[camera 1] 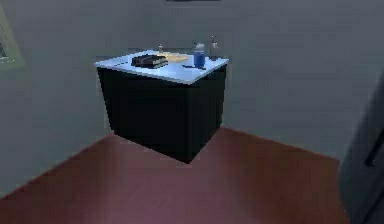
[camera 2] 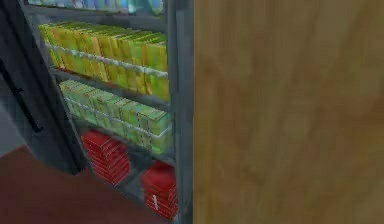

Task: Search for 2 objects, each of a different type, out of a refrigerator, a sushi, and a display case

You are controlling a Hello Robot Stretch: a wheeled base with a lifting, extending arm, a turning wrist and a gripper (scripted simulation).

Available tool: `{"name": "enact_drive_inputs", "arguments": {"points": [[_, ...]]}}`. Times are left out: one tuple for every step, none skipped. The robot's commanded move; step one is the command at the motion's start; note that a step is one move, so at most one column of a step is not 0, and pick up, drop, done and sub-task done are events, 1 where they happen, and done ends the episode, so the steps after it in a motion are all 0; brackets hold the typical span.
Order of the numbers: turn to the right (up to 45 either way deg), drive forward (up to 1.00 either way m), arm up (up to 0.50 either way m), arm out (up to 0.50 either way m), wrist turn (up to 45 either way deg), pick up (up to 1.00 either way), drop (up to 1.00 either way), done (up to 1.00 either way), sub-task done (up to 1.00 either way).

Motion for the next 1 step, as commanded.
{"name": "enact_drive_inputs", "arguments": {"points": [[45.0, 0.00, 0.00, 0.00, 0.0, 0.00, 0.00, 0.00, 0.00]]}}
